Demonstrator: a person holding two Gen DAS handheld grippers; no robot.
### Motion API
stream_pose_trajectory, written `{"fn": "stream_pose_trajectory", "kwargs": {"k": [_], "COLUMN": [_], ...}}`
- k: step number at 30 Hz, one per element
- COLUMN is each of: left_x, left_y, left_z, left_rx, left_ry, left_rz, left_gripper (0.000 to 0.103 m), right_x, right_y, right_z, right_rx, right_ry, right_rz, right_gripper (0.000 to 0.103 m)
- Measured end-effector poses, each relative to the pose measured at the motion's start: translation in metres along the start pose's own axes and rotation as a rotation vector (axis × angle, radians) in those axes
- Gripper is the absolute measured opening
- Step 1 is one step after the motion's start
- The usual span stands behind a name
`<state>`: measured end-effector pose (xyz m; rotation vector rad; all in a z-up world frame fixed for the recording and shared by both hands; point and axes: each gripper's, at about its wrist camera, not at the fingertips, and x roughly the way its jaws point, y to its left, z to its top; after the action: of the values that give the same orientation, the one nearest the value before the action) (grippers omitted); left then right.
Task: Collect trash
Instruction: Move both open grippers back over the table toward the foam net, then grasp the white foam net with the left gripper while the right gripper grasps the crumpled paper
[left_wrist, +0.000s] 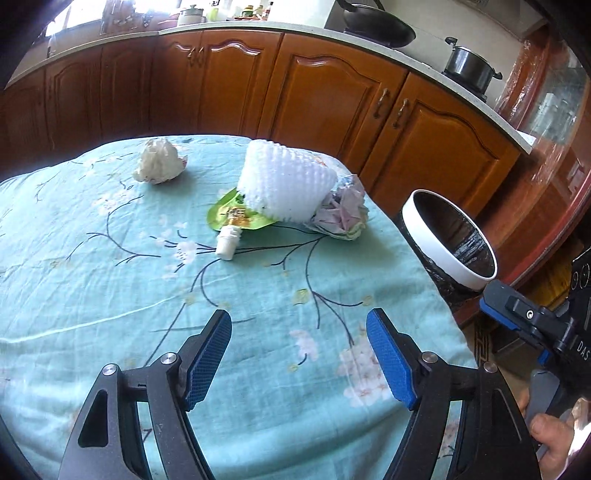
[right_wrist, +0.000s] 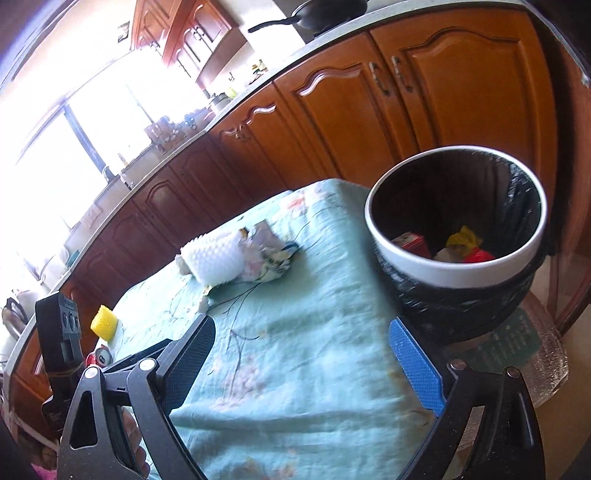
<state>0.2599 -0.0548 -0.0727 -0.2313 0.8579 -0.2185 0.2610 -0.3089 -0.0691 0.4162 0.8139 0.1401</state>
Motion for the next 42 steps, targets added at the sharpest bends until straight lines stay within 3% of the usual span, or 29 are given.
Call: {"fn": "stream_pose_trajectory", "kwargs": {"k": [9, 15, 17, 19, 26, 33, 36, 38, 40, 42], "left_x": [-0.002, 0.005, 0.010, 0.017, 0.047, 0.080, 0.092, 0.100, 0.104, 0.103], "left_y": [0.027, 0.030, 0.030, 0.030, 0.029, 0.030, 0.026, 0.022, 0.019, 0.014], "left_z": [0.009, 0.029, 0.039, 0.048, 0.080, 0.096, 0.098, 0.099, 0.099, 0.099], "left_rx": [-0.059, -0.037, -0.023, -0.008, 0.041, 0.071, 0.090, 0.102, 0.115, 0.134], "left_ry": [-0.020, -0.047, -0.053, -0.056, -0.043, -0.020, -0.007, 0.011, 0.019, 0.009], "left_rz": [0.009, 0.015, 0.015, 0.016, 0.003, -0.045, -0.057, -0.078, -0.091, -0.094], "left_gripper": [0.077, 0.077, 0.077, 0.077, 0.077, 0.076, 0.064, 0.042, 0.027, 0.022], "right_x": [0.023, 0.038, 0.045, 0.056, 0.092, 0.126, 0.133, 0.133, 0.132, 0.127], "right_y": [0.019, 0.027, 0.030, 0.032, 0.038, 0.018, 0.017, 0.020, 0.023, 0.026], "right_z": [-0.002, 0.014, 0.020, 0.027, 0.047, 0.060, 0.059, 0.058, 0.056, 0.054], "right_rx": [-0.017, -0.045, -0.074, -0.086, -0.103, -0.018, -0.009, -0.018, -0.029, -0.038], "right_ry": [0.035, 0.034, 0.028, 0.042, 0.079, 0.139, 0.157, 0.164, 0.164, 0.158], "right_rz": [0.020, 0.024, 0.011, 0.002, 0.035, 0.072, 0.090, 0.096, 0.096, 0.096], "right_gripper": [0.096, 0.095, 0.092, 0.081, 0.072, 0.051, 0.038, 0.029, 0.017, 0.013]}}
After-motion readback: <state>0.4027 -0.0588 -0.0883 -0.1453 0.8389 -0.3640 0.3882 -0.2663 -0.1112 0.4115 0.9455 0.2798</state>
